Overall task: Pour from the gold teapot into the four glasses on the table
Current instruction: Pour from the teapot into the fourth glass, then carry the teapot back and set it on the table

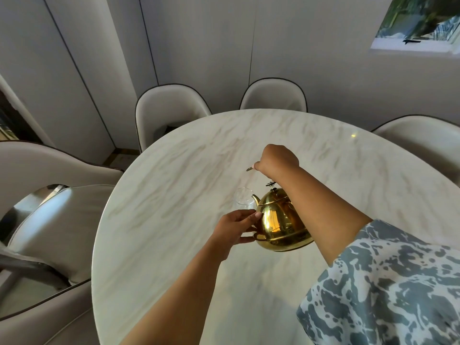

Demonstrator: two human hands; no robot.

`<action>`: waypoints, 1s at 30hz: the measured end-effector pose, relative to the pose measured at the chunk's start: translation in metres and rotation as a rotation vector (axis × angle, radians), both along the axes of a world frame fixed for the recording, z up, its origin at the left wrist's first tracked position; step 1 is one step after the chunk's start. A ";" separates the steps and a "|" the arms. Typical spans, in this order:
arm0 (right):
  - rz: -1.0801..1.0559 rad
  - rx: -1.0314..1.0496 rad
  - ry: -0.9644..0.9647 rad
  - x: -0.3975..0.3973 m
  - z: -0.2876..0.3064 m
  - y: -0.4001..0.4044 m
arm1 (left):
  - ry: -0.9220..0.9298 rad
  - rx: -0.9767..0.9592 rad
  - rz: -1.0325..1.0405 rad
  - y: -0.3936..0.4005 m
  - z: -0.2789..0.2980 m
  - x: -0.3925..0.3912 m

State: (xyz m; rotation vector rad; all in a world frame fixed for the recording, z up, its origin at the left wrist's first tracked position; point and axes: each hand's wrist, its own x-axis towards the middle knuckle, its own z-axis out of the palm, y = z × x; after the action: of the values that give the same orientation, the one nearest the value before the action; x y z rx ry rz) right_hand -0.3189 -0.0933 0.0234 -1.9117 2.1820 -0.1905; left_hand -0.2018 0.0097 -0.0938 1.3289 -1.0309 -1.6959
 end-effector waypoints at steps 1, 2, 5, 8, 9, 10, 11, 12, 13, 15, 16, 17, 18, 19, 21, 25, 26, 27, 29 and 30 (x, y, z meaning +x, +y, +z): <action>0.001 -0.002 0.001 0.000 0.000 0.000 | -0.001 0.000 0.002 0.000 0.000 0.000; 0.003 -0.003 0.002 0.000 0.000 0.000 | -0.001 0.001 0.004 0.000 0.000 0.000; 0.007 0.000 0.007 0.000 0.002 0.001 | 0.003 0.001 0.009 0.001 0.000 0.000; 0.013 0.003 0.017 0.001 0.006 0.002 | 0.016 -0.003 0.018 0.002 0.000 -0.001; 0.015 0.002 0.020 0.001 0.006 0.003 | 0.018 -0.006 0.021 0.002 0.000 -0.001; 0.017 0.001 0.023 0.001 0.006 0.003 | 0.020 -0.006 0.023 0.002 0.000 -0.001; 0.017 -0.001 0.023 0.002 0.006 0.003 | 0.020 -0.004 0.021 0.003 0.000 -0.001; 0.016 -0.002 0.022 0.002 0.006 0.003 | 0.022 0.002 0.015 0.003 0.000 -0.001; 0.014 -0.004 0.018 0.002 0.006 0.003 | 0.021 0.011 0.003 0.003 -0.001 -0.001; 0.007 -0.007 0.008 0.002 0.005 0.004 | 0.009 0.024 -0.032 0.006 0.000 -0.001; 0.005 -0.010 0.004 0.002 0.005 0.004 | 0.006 0.021 -0.050 0.007 0.000 -0.002; 0.005 -0.014 -0.001 0.002 0.005 0.005 | 0.007 0.013 -0.065 0.009 0.000 -0.002; 0.008 -0.020 -0.007 0.001 0.006 0.006 | 0.011 0.003 -0.076 0.011 0.000 -0.002; 0.012 -0.024 -0.010 0.001 0.006 0.007 | 0.016 -0.007 -0.085 0.013 -0.001 -0.002; 0.015 -0.027 -0.008 0.000 0.006 0.009 | 0.032 -0.027 -0.088 0.016 -0.004 -0.001; 0.004 -0.024 0.000 0.001 0.005 0.011 | 0.052 -0.045 -0.074 0.021 -0.007 -0.001; 0.001 -0.023 0.003 0.001 0.005 0.012 | 0.053 -0.043 -0.076 0.021 -0.007 -0.001; -0.003 -0.023 0.006 0.001 0.005 0.013 | 0.056 -0.040 -0.077 0.022 -0.007 -0.001; -0.009 -0.024 0.012 0.001 0.006 0.014 | 0.064 -0.042 -0.077 0.022 -0.007 -0.001; -0.011 -0.022 0.015 0.001 0.007 0.015 | 0.066 -0.039 -0.076 0.022 -0.006 -0.002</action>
State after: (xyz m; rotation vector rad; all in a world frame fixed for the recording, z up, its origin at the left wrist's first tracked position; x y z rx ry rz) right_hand -0.3175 -0.0782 0.0305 -1.9191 2.2097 -0.2042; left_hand -0.2033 0.0316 -0.1001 1.2144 -1.0831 -1.7547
